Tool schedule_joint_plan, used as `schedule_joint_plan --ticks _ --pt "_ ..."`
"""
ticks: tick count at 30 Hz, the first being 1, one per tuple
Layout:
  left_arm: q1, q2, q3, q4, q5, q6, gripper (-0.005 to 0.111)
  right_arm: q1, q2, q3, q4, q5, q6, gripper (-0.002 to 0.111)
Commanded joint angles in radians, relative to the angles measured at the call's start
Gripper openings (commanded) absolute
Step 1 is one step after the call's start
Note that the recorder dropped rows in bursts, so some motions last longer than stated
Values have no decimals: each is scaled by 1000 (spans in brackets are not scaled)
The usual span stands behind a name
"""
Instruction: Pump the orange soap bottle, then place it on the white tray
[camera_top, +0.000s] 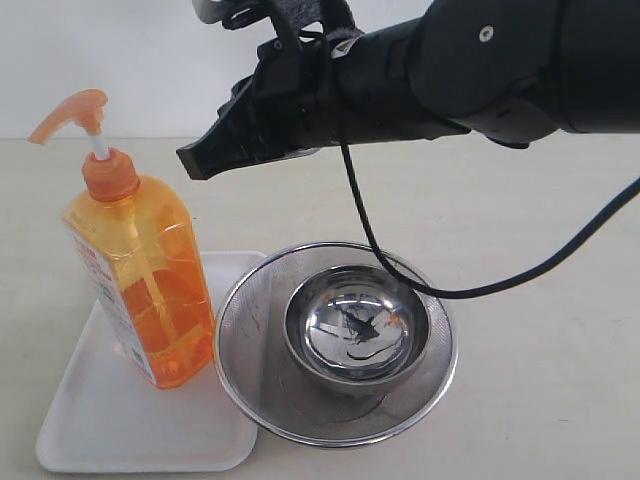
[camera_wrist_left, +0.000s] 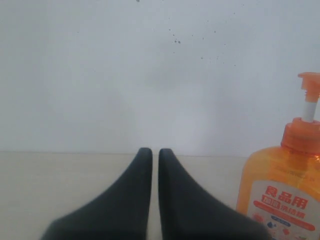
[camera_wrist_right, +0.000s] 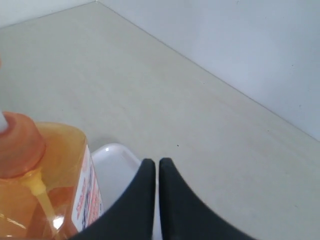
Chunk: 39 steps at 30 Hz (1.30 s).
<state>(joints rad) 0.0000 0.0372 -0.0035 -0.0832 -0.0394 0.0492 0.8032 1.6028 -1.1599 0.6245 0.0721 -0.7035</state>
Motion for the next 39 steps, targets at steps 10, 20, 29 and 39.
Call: schedule_joint_plan --ticks 10,20,29,39 --pt "-1 154 -83 -6 18 -66 5 -6 17 -3 -4 -35 -13 0" --pt "-1 324 -263 -125 213 -120 5 -6 17 -3 -6 -49 -17 0" --pt "-1 317 -276 -138 151 -120 5 -6 17 -3 -6 -51 -17 0" --pt "-1 324 -276 -138 172 -120 5 -6 17 -3 -6 -39 -17 0"
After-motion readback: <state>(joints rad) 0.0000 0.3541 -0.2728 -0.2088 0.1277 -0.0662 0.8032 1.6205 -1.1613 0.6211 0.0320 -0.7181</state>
